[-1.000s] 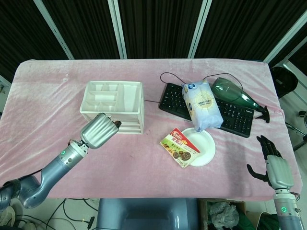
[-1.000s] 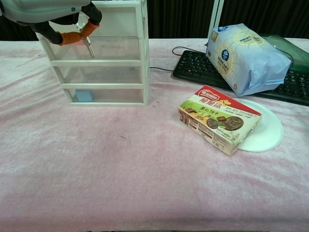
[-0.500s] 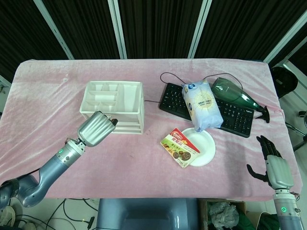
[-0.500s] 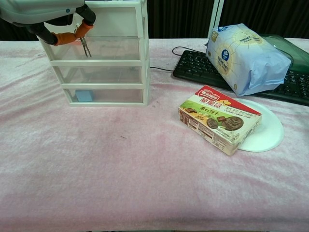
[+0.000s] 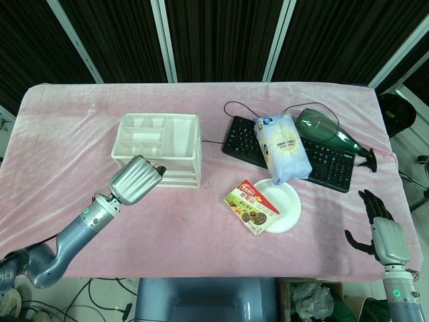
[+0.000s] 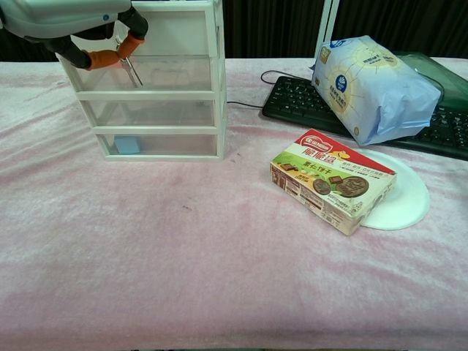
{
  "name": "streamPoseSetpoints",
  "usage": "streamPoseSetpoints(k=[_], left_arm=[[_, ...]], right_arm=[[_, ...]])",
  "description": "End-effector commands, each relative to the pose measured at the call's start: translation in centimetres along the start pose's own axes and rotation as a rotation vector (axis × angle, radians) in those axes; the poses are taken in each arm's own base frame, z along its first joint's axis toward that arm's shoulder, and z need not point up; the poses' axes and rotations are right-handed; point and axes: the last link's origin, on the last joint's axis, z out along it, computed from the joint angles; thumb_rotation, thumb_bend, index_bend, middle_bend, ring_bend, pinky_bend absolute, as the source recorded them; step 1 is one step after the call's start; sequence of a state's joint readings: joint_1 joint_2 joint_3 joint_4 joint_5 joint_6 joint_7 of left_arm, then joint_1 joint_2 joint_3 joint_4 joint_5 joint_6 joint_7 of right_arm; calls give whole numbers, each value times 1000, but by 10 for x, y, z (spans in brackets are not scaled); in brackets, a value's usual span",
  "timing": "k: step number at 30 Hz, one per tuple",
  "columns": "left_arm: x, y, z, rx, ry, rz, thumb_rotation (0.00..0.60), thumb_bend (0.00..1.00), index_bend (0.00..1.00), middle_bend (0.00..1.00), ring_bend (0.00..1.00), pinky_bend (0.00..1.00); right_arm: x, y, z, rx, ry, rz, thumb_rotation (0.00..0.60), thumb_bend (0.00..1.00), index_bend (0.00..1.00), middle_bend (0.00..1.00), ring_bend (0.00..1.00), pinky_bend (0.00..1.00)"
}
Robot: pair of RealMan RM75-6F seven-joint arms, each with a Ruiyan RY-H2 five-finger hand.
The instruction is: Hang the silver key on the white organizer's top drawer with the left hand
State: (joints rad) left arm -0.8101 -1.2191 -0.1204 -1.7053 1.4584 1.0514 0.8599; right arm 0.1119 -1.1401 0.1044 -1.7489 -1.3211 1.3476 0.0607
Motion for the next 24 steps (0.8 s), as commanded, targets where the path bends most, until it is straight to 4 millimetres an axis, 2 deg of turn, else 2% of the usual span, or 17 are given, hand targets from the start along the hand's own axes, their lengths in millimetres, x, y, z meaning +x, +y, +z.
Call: streamPoseSetpoints(k=[1, 15, 16, 21, 24], left_arm=[[-2, -1, 0, 1, -2, 4, 600, 465, 632, 1000, 1000, 1000], [-7, -2, -4, 4, -10, 0, 600, 445, 612, 1000, 1000, 1000], [-8, -2, -5, 5, -11, -1, 600, 425, 605, 1000, 1000, 1000], [-11, -5, -8, 13, -16, -6, 600, 196, 537, 1000, 1000, 1000], [-11, -6, -9, 17, -12, -8, 600, 131, 504, 1000, 1000, 1000]], right_arm=[[0, 0, 0, 0, 0, 2, 600, 277, 16, 0, 0, 151], [0, 0, 0, -3, -1, 8, 600, 278, 16, 0, 0, 151], [0, 0, 0, -5, 0, 9, 600, 278, 16, 0, 0, 151], [1, 0, 0, -5, -1, 12, 600, 278, 15, 0, 0, 151], [1, 0, 0, -5, 0, 12, 600, 278, 16, 0, 0, 151]])
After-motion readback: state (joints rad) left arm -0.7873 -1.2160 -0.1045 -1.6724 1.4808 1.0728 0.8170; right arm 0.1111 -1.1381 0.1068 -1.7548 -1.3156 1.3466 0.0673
